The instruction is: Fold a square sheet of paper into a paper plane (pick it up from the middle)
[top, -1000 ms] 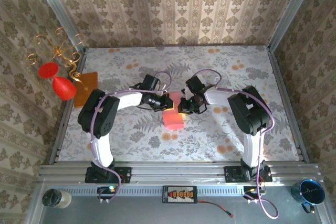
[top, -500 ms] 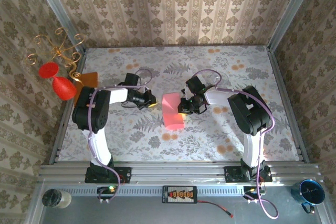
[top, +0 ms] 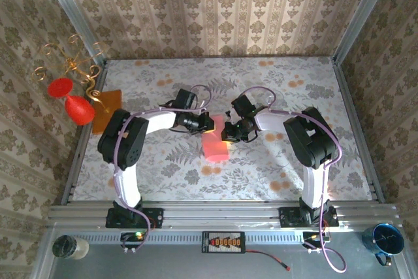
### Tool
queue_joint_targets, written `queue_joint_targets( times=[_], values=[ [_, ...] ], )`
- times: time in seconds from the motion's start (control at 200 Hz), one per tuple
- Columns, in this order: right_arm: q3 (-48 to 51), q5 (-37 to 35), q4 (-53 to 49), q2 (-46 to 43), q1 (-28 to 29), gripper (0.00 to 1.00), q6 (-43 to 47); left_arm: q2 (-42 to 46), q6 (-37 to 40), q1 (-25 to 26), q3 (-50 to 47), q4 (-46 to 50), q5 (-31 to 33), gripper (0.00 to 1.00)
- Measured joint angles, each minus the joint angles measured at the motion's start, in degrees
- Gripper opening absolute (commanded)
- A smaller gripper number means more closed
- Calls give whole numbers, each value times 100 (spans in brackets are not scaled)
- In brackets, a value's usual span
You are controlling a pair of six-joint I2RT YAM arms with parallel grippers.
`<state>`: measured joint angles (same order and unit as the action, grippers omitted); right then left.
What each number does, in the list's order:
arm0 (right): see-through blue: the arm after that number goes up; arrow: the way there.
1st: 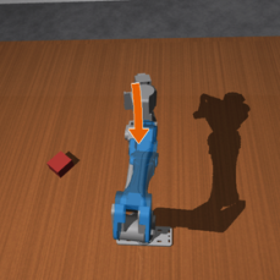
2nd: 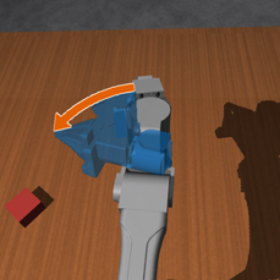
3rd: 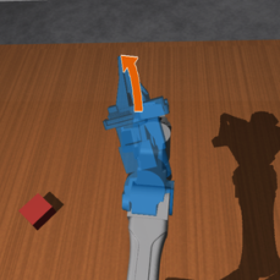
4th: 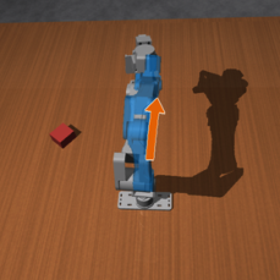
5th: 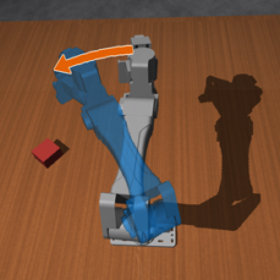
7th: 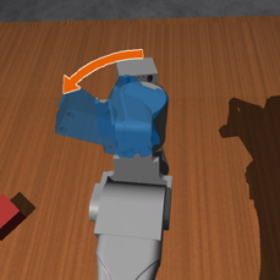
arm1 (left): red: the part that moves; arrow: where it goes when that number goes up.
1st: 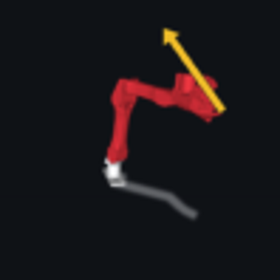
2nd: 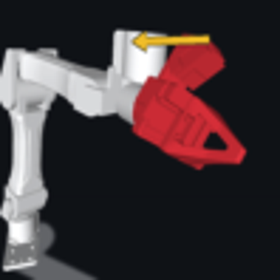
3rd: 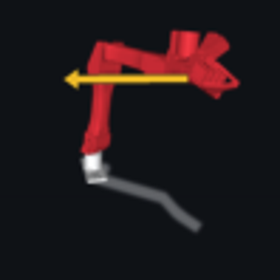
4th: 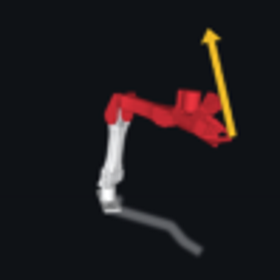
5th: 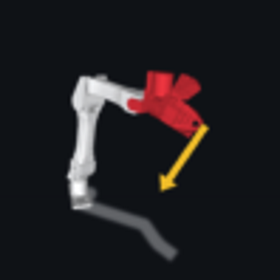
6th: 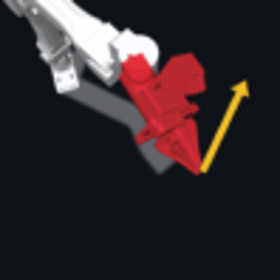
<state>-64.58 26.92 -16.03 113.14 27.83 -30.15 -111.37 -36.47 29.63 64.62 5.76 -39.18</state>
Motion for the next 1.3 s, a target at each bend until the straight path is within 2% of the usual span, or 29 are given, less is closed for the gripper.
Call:
queue_joint_targets(
  times=[0.215, 0.47, 0.645, 0.795, 0.92, 1.08, 1.3],
  values=[
    [109, 98, 164, -15, -37, 8, -4, -428, -87, -186, 184, 31, 85, 0],
    [149, 155, 234, -15, -59, 8, -9, -431, -109, -916, 184, 35, 146, 0],
    [179, 195, 284, -17, -70, 8, -24, -431, -149, -1167, 179, -37, 170, 0],
    [190, 214, 306, -17, -79, 8, -42, -275, -175, -1029, 136, -87, 317, 0],
    [212, 232, 350, -22, -83, 8, -48, 44, -358, -621, -35, -382, 365, 0],
    [234, 271, 389, -22, -96, 8, -68, -17, -568, -155, -48, -732, 352, 0],
    [282, 317, 461, -22, -96, 8, -133, -417, -579, -289, -9, -682, 382, 0]
  ],
)
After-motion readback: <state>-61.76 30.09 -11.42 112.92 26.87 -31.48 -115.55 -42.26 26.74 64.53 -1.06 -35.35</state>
